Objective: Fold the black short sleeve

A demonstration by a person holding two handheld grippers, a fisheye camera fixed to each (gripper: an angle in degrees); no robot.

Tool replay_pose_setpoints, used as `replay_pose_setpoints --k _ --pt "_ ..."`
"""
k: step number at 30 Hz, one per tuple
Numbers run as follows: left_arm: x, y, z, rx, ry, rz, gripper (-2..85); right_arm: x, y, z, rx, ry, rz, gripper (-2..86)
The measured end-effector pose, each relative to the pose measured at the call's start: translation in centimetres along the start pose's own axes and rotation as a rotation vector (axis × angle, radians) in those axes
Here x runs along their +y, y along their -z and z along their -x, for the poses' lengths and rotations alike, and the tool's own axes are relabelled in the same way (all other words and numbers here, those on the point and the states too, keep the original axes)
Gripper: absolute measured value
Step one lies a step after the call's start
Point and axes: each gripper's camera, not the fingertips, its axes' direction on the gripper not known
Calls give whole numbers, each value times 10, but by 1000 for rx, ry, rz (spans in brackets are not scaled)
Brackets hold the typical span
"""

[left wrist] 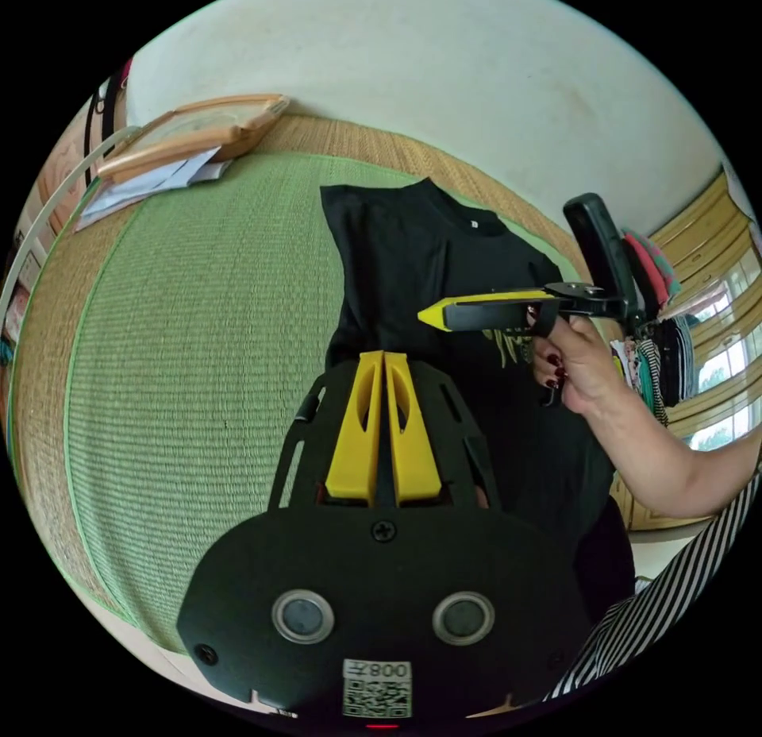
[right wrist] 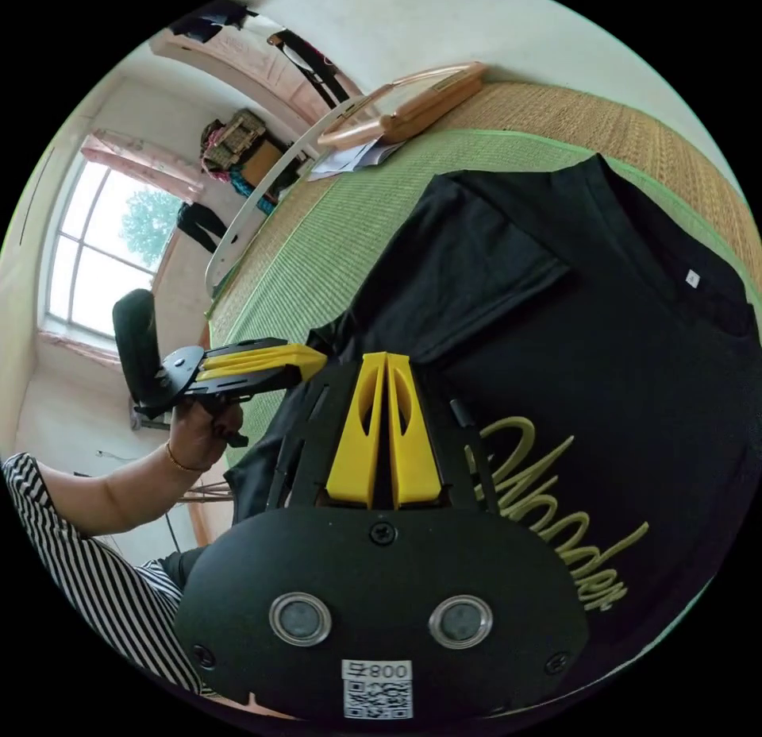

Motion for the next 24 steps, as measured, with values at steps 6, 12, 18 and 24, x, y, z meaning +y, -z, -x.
replay_pose_setpoints --k 6,12,18,24 --pt "7 -10 8 96 -1 42 2 100 12 -12 -34 -58 -16 0" --pt "35 -19 24 222 30 71 6 274 33 -35 -60 -240 -4 1" --pt "75 -31 54 393 192 69 29 452 52 -45 -63 -462 -68 1" --pt "111 -52 82 427 342 71 63 608 51 -54 -101 -642 -202 4"
